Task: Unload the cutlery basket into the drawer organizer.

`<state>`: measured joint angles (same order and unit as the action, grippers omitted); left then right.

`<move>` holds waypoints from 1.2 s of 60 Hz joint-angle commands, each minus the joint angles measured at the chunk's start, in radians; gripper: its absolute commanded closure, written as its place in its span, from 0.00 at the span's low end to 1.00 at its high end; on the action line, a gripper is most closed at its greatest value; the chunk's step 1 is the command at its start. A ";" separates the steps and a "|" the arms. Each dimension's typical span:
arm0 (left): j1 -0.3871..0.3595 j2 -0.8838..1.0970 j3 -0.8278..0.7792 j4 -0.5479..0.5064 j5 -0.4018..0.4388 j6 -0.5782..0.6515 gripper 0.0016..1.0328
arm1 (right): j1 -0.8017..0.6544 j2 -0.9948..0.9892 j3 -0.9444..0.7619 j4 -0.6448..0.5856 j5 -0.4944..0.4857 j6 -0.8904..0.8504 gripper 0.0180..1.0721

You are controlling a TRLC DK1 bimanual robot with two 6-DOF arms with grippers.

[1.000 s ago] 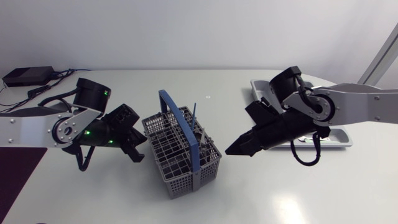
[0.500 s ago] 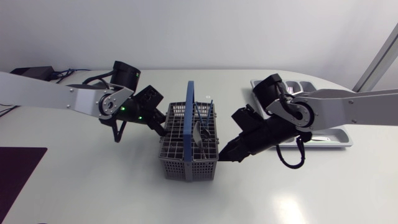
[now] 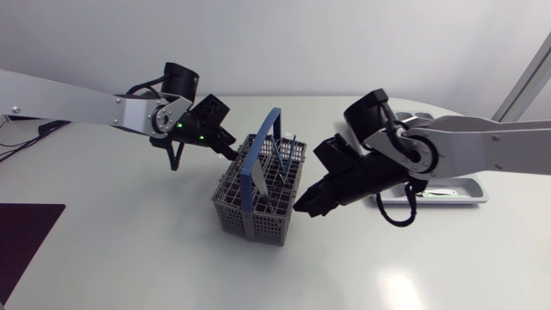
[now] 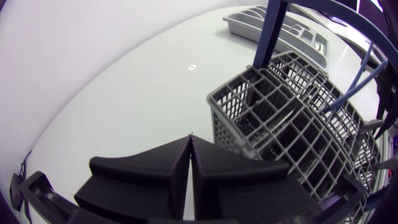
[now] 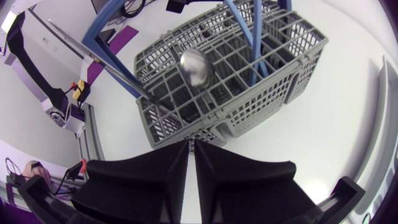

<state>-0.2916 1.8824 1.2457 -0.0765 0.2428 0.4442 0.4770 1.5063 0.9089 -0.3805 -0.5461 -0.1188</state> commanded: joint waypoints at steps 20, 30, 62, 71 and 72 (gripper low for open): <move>0.019 -0.519 -0.368 -0.111 0.039 -0.006 0.91 | 0.018 -0.248 -0.139 0.078 0.067 -0.150 0.55; -0.017 -0.641 -0.443 -0.172 0.046 0.008 0.91 | 0.043 -0.244 -0.166 0.161 0.071 -0.223 0.47; -0.098 -0.724 -0.529 -0.230 0.075 0.027 0.91 | 0.115 -0.093 -0.102 0.272 0.015 -0.390 0.47; -0.106 -0.730 -0.532 -0.240 0.082 0.028 0.91 | 0.114 -0.061 -0.076 0.285 0.000 -0.404 0.47; -0.109 -0.730 -0.532 -0.241 0.082 0.028 0.91 | 0.114 -0.057 -0.074 0.290 0.000 -0.406 0.47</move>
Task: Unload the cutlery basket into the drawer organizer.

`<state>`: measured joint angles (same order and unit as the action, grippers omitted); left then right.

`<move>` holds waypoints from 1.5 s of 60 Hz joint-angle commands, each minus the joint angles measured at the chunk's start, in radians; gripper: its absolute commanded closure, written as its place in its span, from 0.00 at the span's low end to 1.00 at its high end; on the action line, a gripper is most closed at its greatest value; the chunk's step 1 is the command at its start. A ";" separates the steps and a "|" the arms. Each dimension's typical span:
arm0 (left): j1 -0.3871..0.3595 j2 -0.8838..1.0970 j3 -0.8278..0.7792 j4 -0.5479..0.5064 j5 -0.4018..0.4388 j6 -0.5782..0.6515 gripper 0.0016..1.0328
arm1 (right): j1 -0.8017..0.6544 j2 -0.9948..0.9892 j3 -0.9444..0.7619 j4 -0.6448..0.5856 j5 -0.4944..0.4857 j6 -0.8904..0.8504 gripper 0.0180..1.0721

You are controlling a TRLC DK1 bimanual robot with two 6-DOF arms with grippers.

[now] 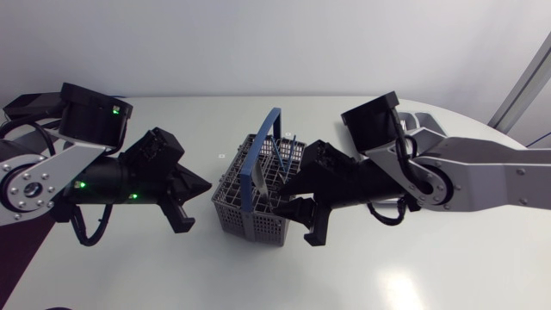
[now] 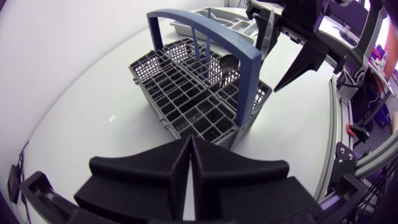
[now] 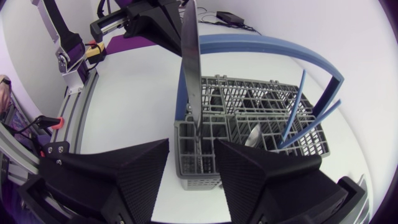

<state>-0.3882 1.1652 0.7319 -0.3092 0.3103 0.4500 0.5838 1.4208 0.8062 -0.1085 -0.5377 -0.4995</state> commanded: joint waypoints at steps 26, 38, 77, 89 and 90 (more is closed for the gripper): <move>-0.015 -0.006 -0.005 -0.013 0.015 0.021 0.91 | 0.007 0.101 0.076 0.050 -0.025 -0.040 0.47; -0.017 0.002 0.001 -0.013 0.015 0.021 0.91 | 0.007 0.122 0.083 0.059 -0.038 -0.045 0.54; -0.020 0.013 -0.005 -0.011 0.015 0.018 0.91 | -0.024 0.098 0.087 0.059 -0.136 -0.016 0.89; -0.021 0.014 -0.002 -0.011 0.015 0.016 0.91 | -0.048 0.084 0.085 0.059 -0.182 0.009 0.90; -0.021 0.014 0.000 -0.011 0.015 0.016 0.91 | -0.052 0.082 0.085 0.058 -0.186 0.009 0.90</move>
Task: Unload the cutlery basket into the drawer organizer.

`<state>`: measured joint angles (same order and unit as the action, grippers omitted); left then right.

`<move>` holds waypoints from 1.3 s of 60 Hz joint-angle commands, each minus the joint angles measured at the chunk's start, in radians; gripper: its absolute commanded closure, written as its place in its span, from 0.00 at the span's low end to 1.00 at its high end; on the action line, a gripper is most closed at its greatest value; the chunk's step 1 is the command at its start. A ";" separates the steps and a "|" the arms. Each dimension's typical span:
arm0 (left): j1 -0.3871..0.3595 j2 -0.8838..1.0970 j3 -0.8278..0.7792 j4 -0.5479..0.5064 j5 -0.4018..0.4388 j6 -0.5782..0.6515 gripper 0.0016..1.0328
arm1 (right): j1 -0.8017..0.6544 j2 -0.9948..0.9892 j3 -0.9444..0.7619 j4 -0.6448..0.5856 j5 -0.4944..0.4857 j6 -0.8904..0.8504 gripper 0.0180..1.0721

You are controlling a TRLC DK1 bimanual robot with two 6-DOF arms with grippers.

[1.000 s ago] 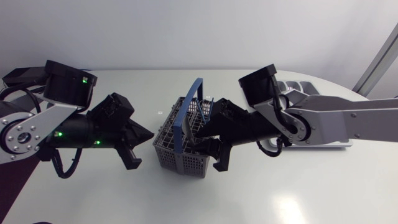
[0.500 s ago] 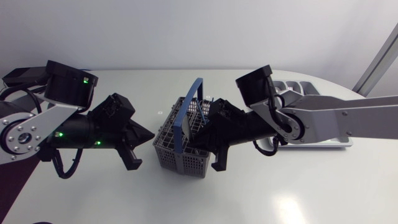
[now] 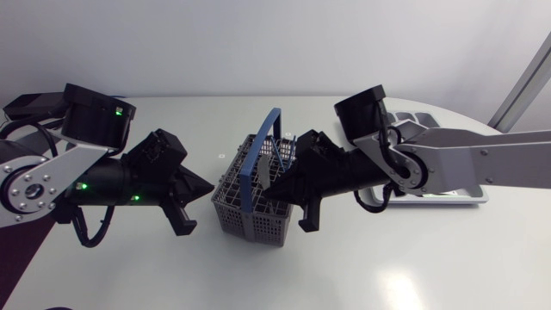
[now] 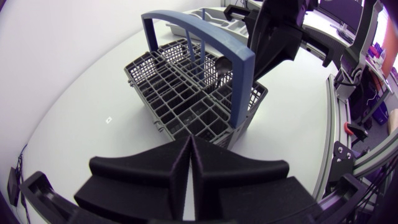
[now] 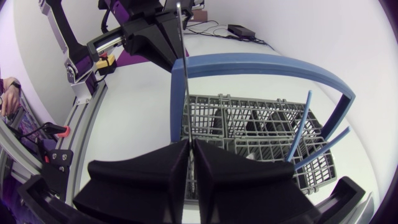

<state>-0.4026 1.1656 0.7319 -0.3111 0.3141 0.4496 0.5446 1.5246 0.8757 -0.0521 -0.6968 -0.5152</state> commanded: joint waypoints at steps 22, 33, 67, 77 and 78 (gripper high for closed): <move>-0.010 0.012 0.003 -0.014 0.011 0.015 0.91 | -0.049 -0.066 0.003 -0.002 -0.102 0.053 0.93; -0.013 0.005 0.003 -0.019 0.011 0.015 0.91 | -0.052 -0.101 0.016 -0.006 -0.119 0.084 0.93; -0.015 0.003 0.004 -0.020 0.010 0.015 0.91 | -0.055 -0.188 0.026 0.046 -0.069 0.211 0.93; -0.021 0.003 0.009 -0.020 0.010 0.014 0.91 | -0.055 -0.207 0.040 0.046 -0.067 0.224 0.93; -0.022 0.003 0.009 -0.020 0.010 0.014 0.91 | -0.055 -0.208 0.043 0.046 -0.067 0.227 0.93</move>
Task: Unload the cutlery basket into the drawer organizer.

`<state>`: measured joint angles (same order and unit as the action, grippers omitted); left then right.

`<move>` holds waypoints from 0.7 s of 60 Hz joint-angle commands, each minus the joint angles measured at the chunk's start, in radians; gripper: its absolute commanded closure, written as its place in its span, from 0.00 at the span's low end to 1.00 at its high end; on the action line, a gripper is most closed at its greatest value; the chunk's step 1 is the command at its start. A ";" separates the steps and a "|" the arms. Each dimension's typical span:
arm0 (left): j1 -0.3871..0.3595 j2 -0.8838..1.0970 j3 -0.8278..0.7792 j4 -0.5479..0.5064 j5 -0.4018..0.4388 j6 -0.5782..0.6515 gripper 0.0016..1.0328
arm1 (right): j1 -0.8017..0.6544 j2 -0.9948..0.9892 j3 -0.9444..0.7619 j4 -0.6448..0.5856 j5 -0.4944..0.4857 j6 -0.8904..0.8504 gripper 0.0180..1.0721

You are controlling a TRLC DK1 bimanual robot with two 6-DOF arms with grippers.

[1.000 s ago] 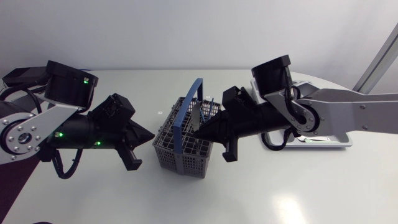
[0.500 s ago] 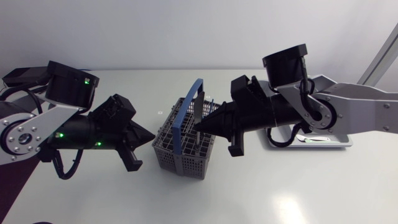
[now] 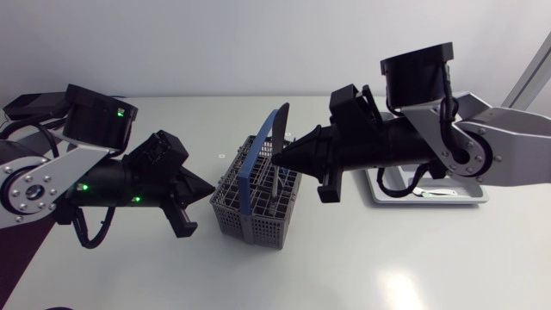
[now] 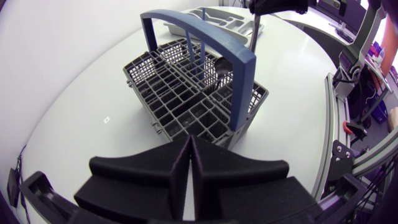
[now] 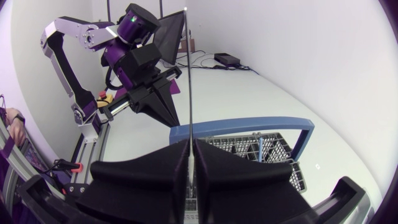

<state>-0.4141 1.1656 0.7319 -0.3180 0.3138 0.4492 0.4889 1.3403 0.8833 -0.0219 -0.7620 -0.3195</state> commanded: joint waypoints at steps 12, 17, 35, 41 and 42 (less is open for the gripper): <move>-0.012 0.002 0.011 -0.018 0.010 0.014 0.91 | 0.000 -0.046 0.065 0.000 -0.007 0.045 0.93; -0.012 0.002 0.014 -0.021 0.010 0.014 0.91 | 0.005 -0.056 0.077 -0.009 -0.008 0.048 0.93; -0.094 -0.066 0.032 -0.116 0.011 0.013 0.91 | 0.011 -0.078 0.098 -0.036 -0.005 0.059 0.93; -0.135 -0.084 0.043 -0.161 -0.004 0.009 0.92 | 0.014 -0.079 0.089 -0.038 -0.008 0.056 0.93; -0.140 -0.086 0.041 -0.164 -0.007 0.006 0.91 | 0.014 -0.081 0.086 -0.038 -0.008 0.054 0.93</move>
<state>-0.5266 1.1030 0.7445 -0.4564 0.3115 0.4492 0.4911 1.2907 0.9390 -0.0757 -0.7582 -0.2871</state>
